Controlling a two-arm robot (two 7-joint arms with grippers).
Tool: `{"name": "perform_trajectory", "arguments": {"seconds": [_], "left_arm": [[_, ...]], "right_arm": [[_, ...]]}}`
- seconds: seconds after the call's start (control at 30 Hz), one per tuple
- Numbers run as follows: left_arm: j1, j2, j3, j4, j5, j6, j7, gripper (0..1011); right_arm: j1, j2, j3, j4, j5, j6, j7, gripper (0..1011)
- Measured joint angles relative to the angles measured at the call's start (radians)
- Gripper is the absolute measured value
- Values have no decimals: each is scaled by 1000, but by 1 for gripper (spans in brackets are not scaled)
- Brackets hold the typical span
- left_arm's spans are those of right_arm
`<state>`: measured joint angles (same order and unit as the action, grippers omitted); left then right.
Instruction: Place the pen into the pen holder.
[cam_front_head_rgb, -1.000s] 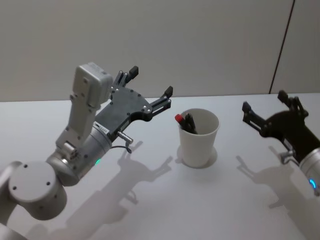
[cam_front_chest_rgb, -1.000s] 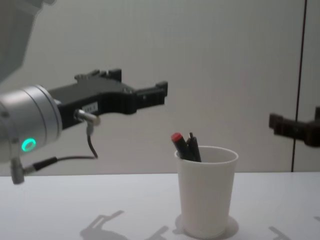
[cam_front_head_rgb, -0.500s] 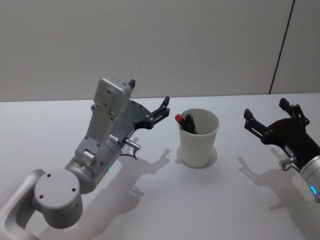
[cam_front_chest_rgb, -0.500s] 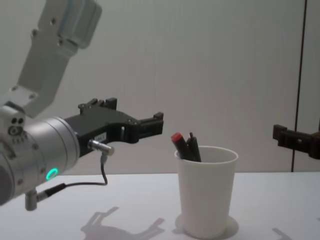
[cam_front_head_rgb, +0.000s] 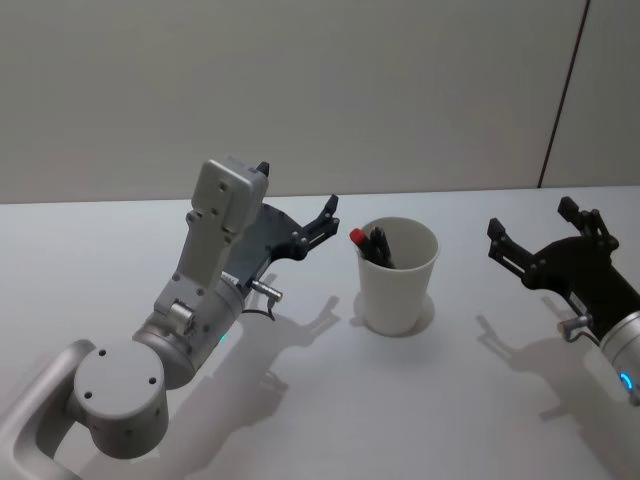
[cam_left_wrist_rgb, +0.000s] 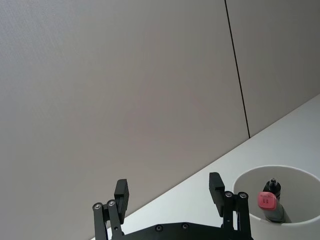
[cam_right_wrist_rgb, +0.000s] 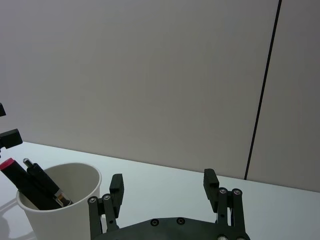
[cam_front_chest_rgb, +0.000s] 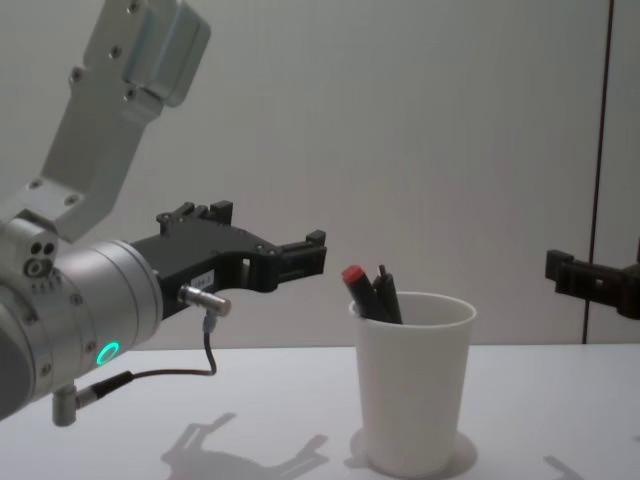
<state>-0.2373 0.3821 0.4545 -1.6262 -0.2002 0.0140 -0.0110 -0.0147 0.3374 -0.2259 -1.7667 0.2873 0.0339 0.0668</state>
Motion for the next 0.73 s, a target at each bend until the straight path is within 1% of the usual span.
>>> {"name": "perform_trajectory", "arguments": {"seconds": [0.73], "left_arm": [[0, 0, 0, 0, 0, 0, 0, 1001]], "right_arm": [[0, 0, 0, 0, 0, 0, 0, 1002]]}}
